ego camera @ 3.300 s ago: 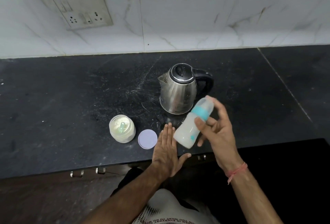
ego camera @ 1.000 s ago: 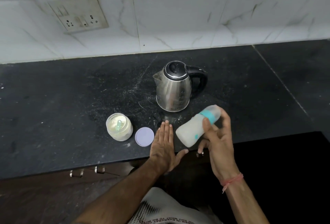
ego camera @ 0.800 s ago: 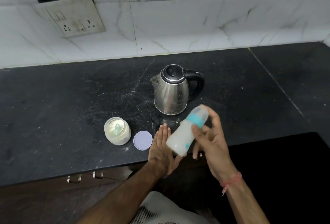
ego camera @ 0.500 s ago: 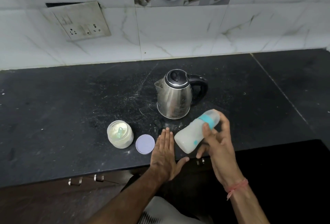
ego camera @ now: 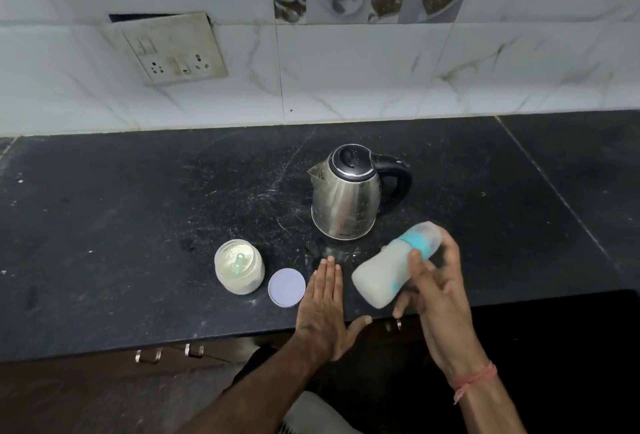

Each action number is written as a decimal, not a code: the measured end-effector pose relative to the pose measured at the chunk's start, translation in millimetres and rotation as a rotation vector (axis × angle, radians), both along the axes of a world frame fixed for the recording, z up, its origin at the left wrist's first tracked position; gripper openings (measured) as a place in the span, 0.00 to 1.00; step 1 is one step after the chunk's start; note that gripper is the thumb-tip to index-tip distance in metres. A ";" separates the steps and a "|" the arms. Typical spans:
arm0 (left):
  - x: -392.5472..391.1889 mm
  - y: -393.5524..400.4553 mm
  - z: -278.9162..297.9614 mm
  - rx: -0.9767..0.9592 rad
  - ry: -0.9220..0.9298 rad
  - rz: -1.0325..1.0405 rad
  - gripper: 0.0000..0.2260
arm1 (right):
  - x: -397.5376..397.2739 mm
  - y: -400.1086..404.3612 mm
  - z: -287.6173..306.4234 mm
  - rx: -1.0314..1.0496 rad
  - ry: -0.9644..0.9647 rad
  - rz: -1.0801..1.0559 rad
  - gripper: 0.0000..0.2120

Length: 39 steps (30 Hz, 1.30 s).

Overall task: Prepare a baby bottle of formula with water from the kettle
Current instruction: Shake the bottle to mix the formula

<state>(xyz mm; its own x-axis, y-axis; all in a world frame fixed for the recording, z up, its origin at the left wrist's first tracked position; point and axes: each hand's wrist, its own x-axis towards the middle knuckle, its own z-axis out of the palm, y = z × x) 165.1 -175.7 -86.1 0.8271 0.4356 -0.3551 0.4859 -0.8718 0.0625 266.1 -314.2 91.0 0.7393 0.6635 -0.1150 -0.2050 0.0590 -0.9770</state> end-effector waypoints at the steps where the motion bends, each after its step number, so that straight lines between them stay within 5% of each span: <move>1: -0.1 0.0 -0.5 0.007 0.000 -0.004 0.52 | 0.2 0.9 1.5 -0.016 -0.019 0.053 0.29; 10: -1.1 0.6 1.1 0.011 0.008 -0.010 0.52 | 5.5 1.0 0.1 -0.039 -0.039 0.135 0.32; 14: -0.8 -0.9 6.6 0.006 -0.001 0.004 0.52 | 4.8 4.7 -6.2 0.043 0.055 -0.092 0.28; 18: 0.9 0.1 -5.5 0.033 0.027 -0.010 0.51 | 0.6 8.9 -7.8 -0.058 0.015 0.160 0.32; 22: 1.1 -0.2 1.0 0.004 0.003 -0.005 0.51 | 0.6 7.1 -12.2 -0.015 0.090 -0.017 0.27; 26: 0.8 0.7 -6.6 0.024 0.023 -0.006 0.50 | -0.7 6.5 -7.9 -0.074 0.010 0.162 0.32; 29: 0.5 -0.6 -1.5 0.011 -0.003 0.002 0.52 | 1.7 4.9 -7.4 -0.009 0.068 -0.002 0.28; 33: 1.2 1.1 -11.6 0.030 0.009 -0.005 0.51 | 2.3 6.1 -5.8 -0.080 -0.003 0.193 0.31; 37: 0.6 -0.4 -5.5 0.001 -0.023 0.012 0.52 | 2.5 5.9 -8.2 -0.024 0.059 0.008 0.28; 39: 0.7 -0.8 -5.8 0.016 -0.026 -0.001 0.51 | 3.1 7.7 -7.1 -0.071 0.032 0.098 0.30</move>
